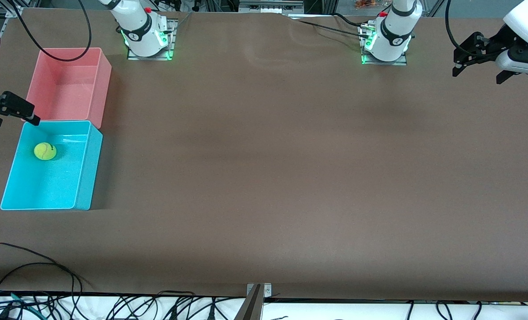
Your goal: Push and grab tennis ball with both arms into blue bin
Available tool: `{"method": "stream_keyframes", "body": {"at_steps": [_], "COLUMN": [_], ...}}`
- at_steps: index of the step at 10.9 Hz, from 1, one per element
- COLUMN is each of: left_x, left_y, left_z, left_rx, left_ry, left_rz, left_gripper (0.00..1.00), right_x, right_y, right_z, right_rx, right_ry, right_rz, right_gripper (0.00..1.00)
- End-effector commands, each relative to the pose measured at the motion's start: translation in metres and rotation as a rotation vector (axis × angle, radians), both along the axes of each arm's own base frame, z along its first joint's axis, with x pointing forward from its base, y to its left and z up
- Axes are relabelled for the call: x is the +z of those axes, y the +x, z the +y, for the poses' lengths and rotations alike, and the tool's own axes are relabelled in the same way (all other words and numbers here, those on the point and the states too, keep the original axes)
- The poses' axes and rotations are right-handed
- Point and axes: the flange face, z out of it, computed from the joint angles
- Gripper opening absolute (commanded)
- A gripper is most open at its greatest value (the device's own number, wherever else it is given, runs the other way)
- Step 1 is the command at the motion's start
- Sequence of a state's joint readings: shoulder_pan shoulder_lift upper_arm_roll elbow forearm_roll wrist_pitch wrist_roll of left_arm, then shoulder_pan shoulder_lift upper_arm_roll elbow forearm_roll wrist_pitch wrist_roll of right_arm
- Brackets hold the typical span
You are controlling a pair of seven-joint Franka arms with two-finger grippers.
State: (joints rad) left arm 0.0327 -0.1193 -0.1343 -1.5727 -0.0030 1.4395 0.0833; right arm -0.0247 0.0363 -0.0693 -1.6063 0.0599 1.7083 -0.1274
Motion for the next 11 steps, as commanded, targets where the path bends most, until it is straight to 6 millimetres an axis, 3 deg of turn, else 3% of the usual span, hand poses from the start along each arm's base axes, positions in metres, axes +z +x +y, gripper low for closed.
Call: {"method": "stream_keyframes", "body": {"at_steps": [1, 3, 11], "left_x": [-0.0043, -0.0044, 0.0015], "left_y": [-0.021, -0.0129, -0.0135], "left_z": [-0.0008, -0.0014, -0.0073], "left_rx": [-0.005, -0.007, -0.018], "left_ry": [0.012, 0.011, 0.011], "left_rz": [-0.041, -0.031, -0.042], "left_gripper": [1.0, 1.0, 1.0], "right_x": [0.0216, 0.0193, 0.0186], "right_y": [-0.0112, -0.0135, -0.0153], "right_z": [0.0083, 0.0067, 0.0028], "right_rx": [0.0, 0.003, -0.006], "right_ry": [-0.018, -0.017, -0.021], "right_rz": [-0.028, -0.01, 0.004], "right_gripper": [1.0, 1.0, 1.0]}}
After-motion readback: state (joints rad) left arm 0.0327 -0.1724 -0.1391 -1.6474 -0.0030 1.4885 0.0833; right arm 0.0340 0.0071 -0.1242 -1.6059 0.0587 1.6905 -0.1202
